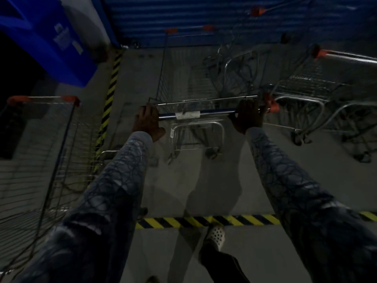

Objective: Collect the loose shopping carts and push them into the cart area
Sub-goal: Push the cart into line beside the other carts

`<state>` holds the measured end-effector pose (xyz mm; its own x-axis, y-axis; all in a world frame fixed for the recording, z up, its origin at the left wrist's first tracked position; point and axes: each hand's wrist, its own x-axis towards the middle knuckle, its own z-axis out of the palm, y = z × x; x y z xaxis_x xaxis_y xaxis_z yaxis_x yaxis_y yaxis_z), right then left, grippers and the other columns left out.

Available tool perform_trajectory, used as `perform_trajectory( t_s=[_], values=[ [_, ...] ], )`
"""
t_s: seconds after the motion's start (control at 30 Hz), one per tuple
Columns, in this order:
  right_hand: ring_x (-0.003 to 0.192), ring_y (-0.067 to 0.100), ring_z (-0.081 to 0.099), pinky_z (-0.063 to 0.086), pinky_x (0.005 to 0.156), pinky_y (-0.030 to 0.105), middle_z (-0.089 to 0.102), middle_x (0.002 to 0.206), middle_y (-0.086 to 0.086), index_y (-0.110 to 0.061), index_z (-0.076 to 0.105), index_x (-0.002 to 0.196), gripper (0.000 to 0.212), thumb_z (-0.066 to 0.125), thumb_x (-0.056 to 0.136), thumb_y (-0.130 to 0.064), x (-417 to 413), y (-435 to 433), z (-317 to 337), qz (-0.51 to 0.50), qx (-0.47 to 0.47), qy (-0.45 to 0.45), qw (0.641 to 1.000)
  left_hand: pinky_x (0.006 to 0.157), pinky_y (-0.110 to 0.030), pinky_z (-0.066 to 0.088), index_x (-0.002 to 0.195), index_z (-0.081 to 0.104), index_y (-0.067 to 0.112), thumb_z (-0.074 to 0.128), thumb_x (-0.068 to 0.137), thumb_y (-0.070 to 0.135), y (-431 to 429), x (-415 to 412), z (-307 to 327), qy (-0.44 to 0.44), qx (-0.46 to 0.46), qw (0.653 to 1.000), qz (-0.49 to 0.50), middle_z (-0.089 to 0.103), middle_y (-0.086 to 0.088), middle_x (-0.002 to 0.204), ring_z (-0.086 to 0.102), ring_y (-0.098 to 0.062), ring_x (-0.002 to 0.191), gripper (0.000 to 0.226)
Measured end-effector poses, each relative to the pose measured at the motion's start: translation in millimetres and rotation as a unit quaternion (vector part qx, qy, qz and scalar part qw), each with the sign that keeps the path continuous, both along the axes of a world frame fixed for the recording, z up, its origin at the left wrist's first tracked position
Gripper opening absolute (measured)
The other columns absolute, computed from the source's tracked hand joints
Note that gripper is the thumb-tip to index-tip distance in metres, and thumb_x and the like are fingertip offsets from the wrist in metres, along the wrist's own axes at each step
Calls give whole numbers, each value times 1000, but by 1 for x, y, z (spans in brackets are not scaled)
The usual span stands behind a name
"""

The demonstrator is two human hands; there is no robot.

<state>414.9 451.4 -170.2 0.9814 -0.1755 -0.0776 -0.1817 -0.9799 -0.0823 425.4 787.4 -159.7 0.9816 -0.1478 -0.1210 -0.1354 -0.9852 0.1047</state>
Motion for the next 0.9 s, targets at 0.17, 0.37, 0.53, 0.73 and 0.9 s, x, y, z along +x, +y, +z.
perform_trajectory(
  t_s=[0.17,0.37,0.53,0.73,0.9],
  values=[
    [140,45,32,1,109,78,46,142,30,4,44,142,69,51,94,-45,-35,1,-6,-52,-9,4,999,110,-45,33,152,32,9,76,74,29,-1,-12,-2,25,-13,999,-28,25,-13,160,25,-33,144,92],
    [134,44,37,0,109,77,49,138,27,3,49,134,66,58,92,-47,-116,58,-5,-111,-9,8,994,111,-43,27,153,31,6,75,72,26,47,-75,1,23,-4,997,-74,20,-14,164,24,-34,144,94],
    [127,43,42,1,112,76,54,129,26,3,53,127,59,67,88,-39,-175,102,-5,-133,-9,-11,991,114,-45,25,151,32,5,74,73,29,95,-131,5,37,7,994,-101,18,-17,164,21,-36,146,92],
    [128,43,43,4,111,75,54,132,26,2,57,125,60,71,84,-39,-223,128,-5,-110,-37,-24,993,112,-46,28,142,41,4,77,74,39,126,-191,13,43,5,995,-89,23,-20,159,24,-39,142,85],
    [133,39,40,2,113,73,53,137,21,-2,52,138,68,67,87,-44,-258,113,-6,-75,-38,5,996,112,-48,31,143,39,2,73,75,34,122,-245,15,51,-4,996,-79,22,-21,159,21,-40,144,83]
  ],
)
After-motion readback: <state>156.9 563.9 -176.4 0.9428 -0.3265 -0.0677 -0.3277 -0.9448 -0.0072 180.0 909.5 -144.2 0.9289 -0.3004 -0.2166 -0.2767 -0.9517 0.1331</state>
